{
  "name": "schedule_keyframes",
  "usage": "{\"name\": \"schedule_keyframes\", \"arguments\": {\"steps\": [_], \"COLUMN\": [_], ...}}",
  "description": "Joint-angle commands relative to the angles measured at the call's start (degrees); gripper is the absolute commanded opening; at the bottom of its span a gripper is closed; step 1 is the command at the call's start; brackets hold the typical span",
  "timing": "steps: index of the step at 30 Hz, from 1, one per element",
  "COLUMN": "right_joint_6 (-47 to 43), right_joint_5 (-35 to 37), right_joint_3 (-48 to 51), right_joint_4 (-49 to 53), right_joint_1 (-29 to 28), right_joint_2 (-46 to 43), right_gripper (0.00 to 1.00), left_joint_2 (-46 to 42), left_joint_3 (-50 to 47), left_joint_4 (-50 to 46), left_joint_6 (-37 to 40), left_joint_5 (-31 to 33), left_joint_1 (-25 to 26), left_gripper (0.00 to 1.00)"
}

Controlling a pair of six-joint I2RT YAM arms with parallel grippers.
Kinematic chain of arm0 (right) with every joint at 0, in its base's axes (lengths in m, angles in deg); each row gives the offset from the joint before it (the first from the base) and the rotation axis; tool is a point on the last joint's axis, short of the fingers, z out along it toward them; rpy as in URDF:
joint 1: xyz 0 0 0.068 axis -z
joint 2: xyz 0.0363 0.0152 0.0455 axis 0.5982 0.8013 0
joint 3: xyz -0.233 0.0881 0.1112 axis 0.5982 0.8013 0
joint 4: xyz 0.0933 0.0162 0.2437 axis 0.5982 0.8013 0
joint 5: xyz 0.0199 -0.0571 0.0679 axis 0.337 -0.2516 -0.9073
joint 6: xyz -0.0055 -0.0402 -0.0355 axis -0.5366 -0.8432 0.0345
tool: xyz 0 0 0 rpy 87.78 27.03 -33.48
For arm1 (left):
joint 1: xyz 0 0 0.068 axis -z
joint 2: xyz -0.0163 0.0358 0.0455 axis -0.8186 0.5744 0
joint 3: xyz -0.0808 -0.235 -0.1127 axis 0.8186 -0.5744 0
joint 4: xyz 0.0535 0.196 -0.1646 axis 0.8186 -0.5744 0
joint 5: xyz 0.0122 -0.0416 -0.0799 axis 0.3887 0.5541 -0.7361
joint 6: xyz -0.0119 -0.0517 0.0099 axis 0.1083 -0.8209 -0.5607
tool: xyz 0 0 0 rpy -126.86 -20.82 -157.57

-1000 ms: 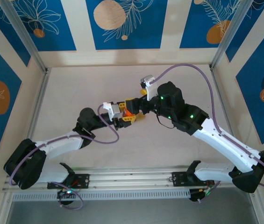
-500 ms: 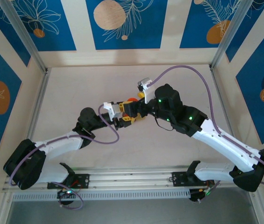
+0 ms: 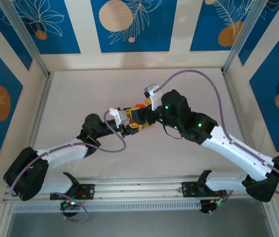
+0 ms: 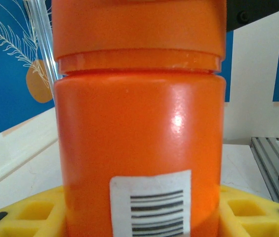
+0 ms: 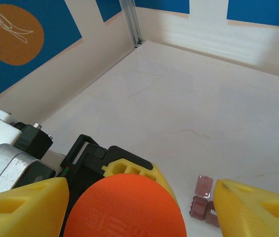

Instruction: Sort the pills into containers

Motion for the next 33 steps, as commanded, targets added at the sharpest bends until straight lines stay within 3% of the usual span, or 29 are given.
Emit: {"name": "schedule_keyframes", "arguments": {"steps": [1,16,22,30,33], "right_joint_6": [-0.55,-1.36,-2.98,-12.61,-15.77], "right_joint_5": [0.92,1.35,-0.12,-14.64,-28.71], "right_joint_3": [0.04,1.24,3.03,12.26,14.18], "right_joint_4": [0.22,-0.74,-2.89,-14.47,-17.03], "right_joint_1": [-0.48,-0.82,-0.78,3.65,8.96], "right_joint_2": [0.19,0.32,-0.1,-5.12,-7.24], "right_gripper": [0.77,0.7,0.55,0.3,0.29], "left_joint_2": [-1.58,-1.74,-1.72,-1.69,-1.54], "left_joint_3": [-0.08,-0.07,-0.06,-0.28,-0.12], "left_joint_4": [1.39,1.39,1.73,3.31,3.34], "left_joint_6": [0.56,0.56,0.23,-0.39,-0.48], "left_joint_5": [0.47,0.52,0.42,-1.31,-2.33], "left_joint_1": [0.35,0.25,0.32,0.29,0.35], "left_gripper": [0.0,0.0,0.0,0.0,0.0]}}
